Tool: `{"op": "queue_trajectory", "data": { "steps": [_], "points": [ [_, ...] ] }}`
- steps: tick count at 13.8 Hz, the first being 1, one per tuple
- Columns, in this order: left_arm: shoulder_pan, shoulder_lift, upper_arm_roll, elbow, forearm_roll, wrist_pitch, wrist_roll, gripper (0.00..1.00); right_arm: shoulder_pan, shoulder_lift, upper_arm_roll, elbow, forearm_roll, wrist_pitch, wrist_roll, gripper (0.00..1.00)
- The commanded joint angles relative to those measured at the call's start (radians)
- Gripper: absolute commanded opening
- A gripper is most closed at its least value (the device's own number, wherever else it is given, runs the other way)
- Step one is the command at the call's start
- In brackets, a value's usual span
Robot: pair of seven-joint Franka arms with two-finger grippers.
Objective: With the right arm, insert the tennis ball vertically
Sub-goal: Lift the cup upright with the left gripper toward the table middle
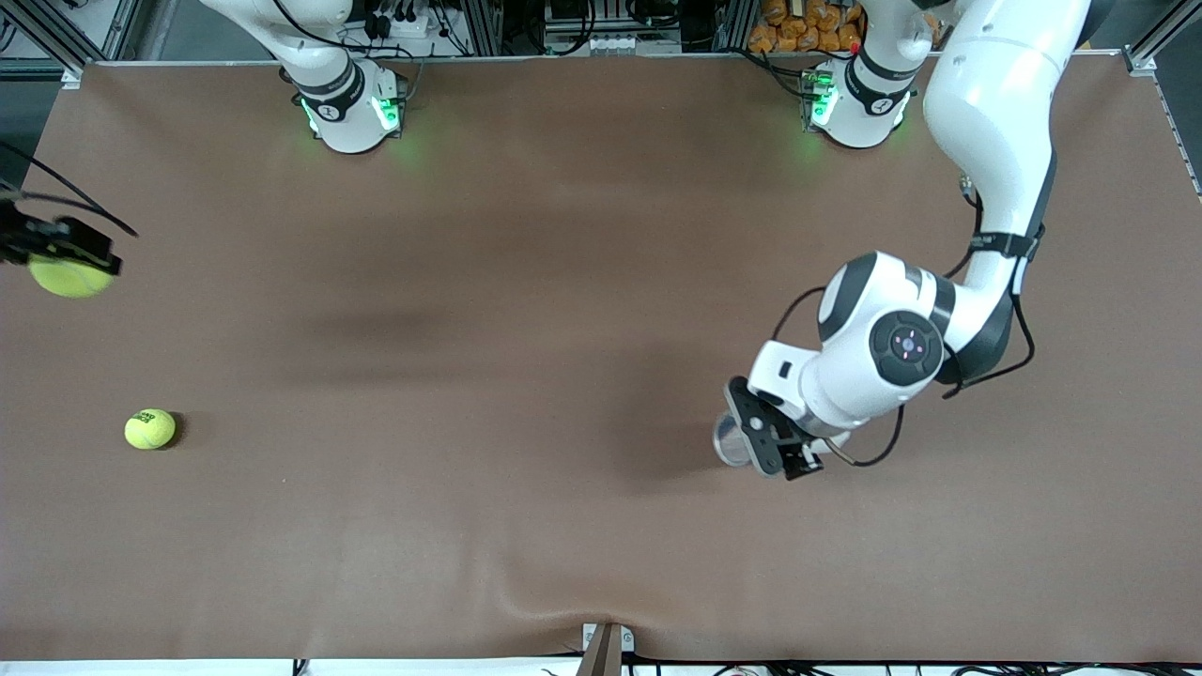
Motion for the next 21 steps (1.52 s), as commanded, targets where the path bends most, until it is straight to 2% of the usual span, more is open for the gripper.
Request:
{"op": "queue_trajectory", "data": {
  "steps": [1, 7, 13, 21],
  "points": [
    [-0.004, -0.013, -0.033, -0.013, -0.066, 0.078, -0.024, 0.83, 0.003, 0.022, 0.005, 0.073, 0.012, -0.032, 0.005, 0.28],
    [-0.031, 0.019, -0.097, -0.016, -0.193, 0.282, -0.031, 0.83, 0.020, 0.030, -0.002, 0.075, 0.007, -0.033, -0.007, 0.28],
    [-0.154, 0.145, -0.096, -0.015, -0.307, 0.644, -0.057, 0.83, 0.023, 0.030, -0.001, 0.070, 0.010, -0.049, -0.006, 0.28],
    [-0.355, 0.174, -0.094, -0.024, -0.641, 0.958, -0.110, 0.84, 0.026, 0.030, 0.001, 0.070, 0.009, -0.056, -0.001, 0.28]
  ]
}}
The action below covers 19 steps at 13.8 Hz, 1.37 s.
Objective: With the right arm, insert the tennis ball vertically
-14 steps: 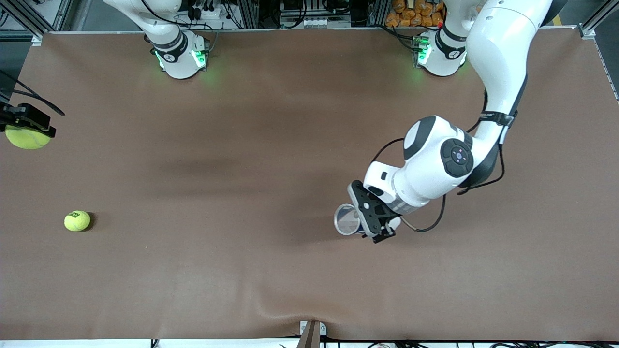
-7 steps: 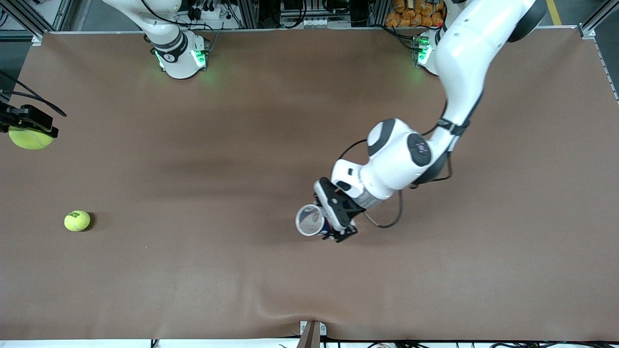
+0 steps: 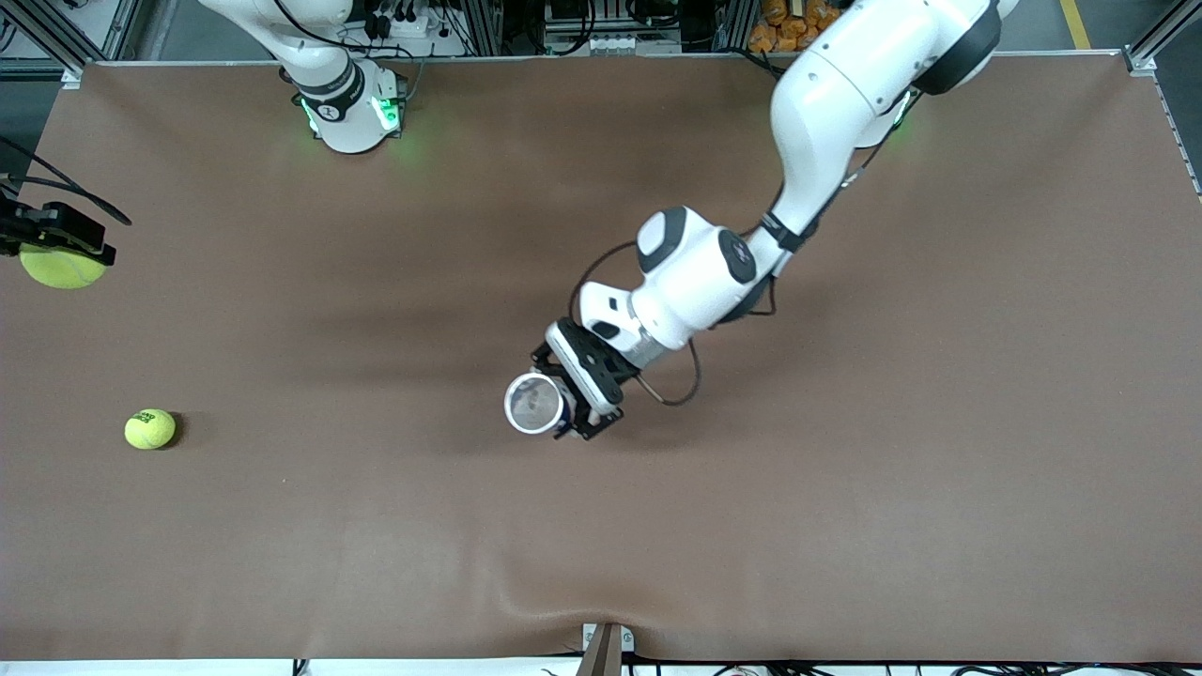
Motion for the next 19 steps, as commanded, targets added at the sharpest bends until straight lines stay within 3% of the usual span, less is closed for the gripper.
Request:
{"op": "queue_trajectory", "data": {
  "steps": [1, 7, 14, 19],
  "points": [
    [-0.072, 0.017, 0.007, 0.000, -0.091, 0.114, -0.015, 0.84, 0.007, 0.012, -0.003, 0.031, 0.007, -0.021, -0.001, 0.28],
    [-0.196, 0.133, 0.012, 0.008, -0.137, 0.362, -0.017, 0.84, 0.007, 0.012, -0.003, 0.031, 0.007, -0.019, 0.001, 0.28],
    [-0.275, 0.187, 0.015, 0.014, -0.137, 0.525, -0.119, 0.84, 0.005, 0.015, -0.003, 0.031, 0.007, -0.018, -0.001, 0.28],
    [-0.293, 0.193, 0.015, 0.014, -0.137, 0.537, -0.150, 0.86, 0.005, 0.015, -0.003, 0.031, 0.007, -0.015, -0.001, 0.28]
  ]
}}
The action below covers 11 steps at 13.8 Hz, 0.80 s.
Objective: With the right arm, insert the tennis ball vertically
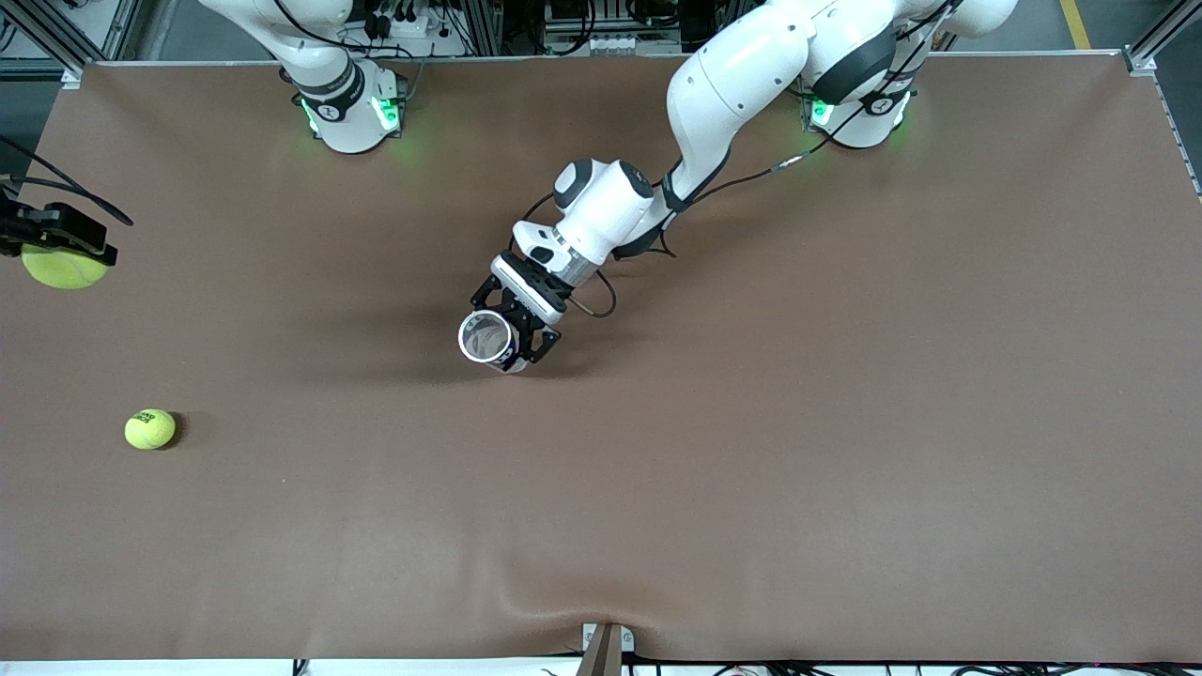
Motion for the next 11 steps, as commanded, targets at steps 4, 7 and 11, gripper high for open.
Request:
{"op": "queue_trajectory", "data": {
  "steps": [4, 7, 11],
  "points": [
    [-0.018, 0.023, 0.017, 0.028, -0.015, 0.013, -0.016, 0.87, 0.004, 0.013, -0.005, 0.031, 0.008, -0.014, -0.002, 0.28],
    [-0.032, 0.027, 0.037, 0.030, -0.015, 0.013, -0.018, 0.87, 0.003, 0.013, -0.005, 0.031, 0.008, -0.015, -0.005, 0.28],
    [-0.045, 0.027, 0.048, 0.030, -0.015, 0.013, -0.019, 0.83, 0.000, 0.013, -0.005, 0.031, 0.007, -0.015, -0.008, 0.28]
  ]
}}
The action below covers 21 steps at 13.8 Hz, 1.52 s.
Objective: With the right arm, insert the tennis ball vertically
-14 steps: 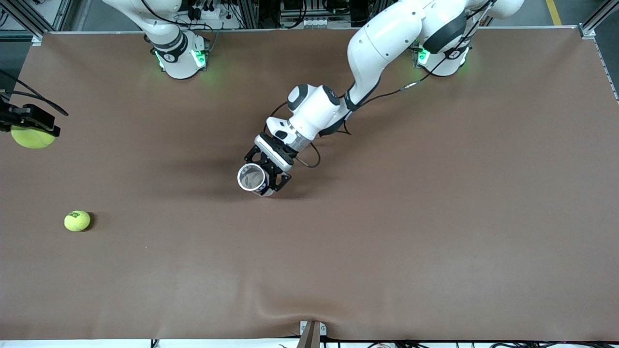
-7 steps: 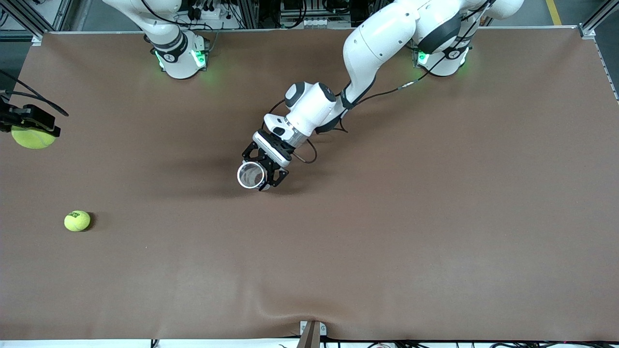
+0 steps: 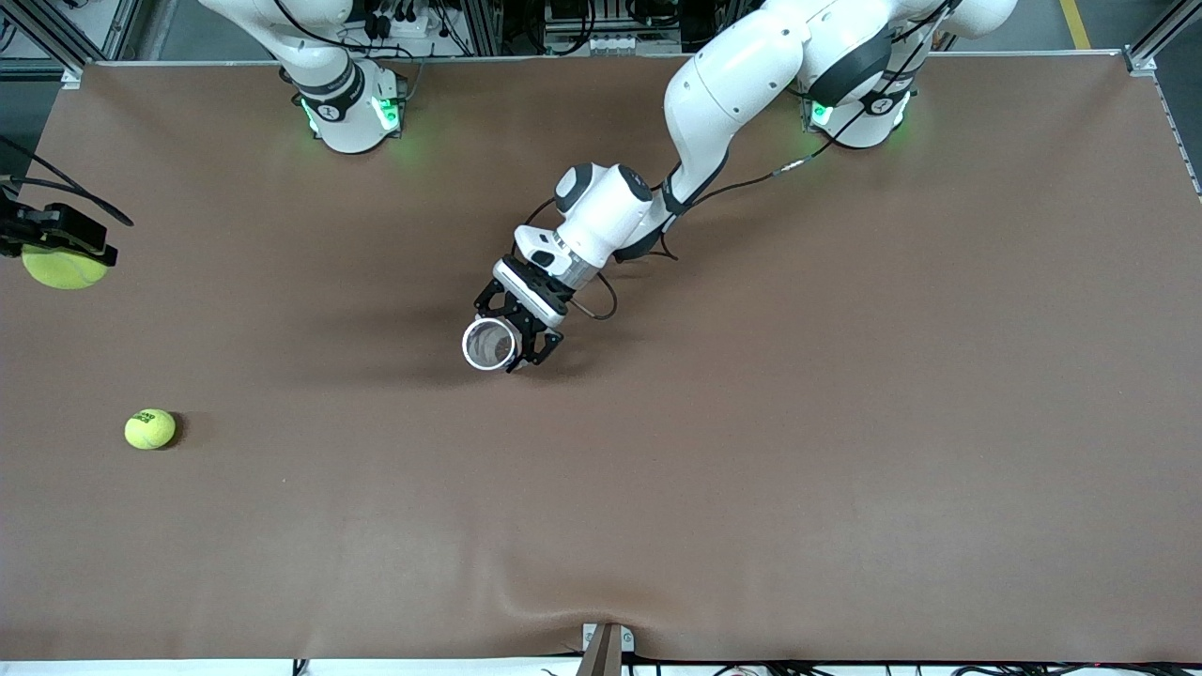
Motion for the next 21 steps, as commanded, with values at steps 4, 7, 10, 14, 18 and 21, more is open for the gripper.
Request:
{"op": "queue_trajectory", "data": {
  "steps": [4, 7, 10, 14, 18, 21],
  "points": [
    [-0.034, 0.011, 0.027, 0.028, -0.013, 0.013, -0.013, 0.74, -0.002, 0.012, -0.004, 0.031, 0.007, -0.017, -0.010, 0.28],
    [-0.034, 0.010, 0.029, 0.028, -0.012, 0.013, -0.013, 0.73, 0.000, 0.012, -0.004, 0.030, 0.007, -0.019, -0.008, 0.27],
    [-0.077, 0.007, 0.098, 0.028, -0.007, 0.013, -0.013, 0.73, 0.000, 0.012, -0.005, 0.030, 0.007, -0.019, -0.008, 0.27],
    [-0.107, 0.007, 0.141, 0.040, -0.007, 0.013, -0.013, 0.73, 0.006, 0.012, -0.004, 0.031, 0.008, -0.019, 0.002, 0.25],
    [-0.112, 0.005, 0.139, 0.042, -0.010, 0.013, -0.015, 0.74, 0.015, 0.012, -0.002, 0.033, 0.010, -0.015, 0.008, 0.24],
    [-0.112, 0.007, 0.139, 0.042, -0.012, 0.013, -0.032, 0.75, 0.067, 0.014, -0.001, 0.031, 0.016, -0.006, 0.112, 0.24]
  ]
}}
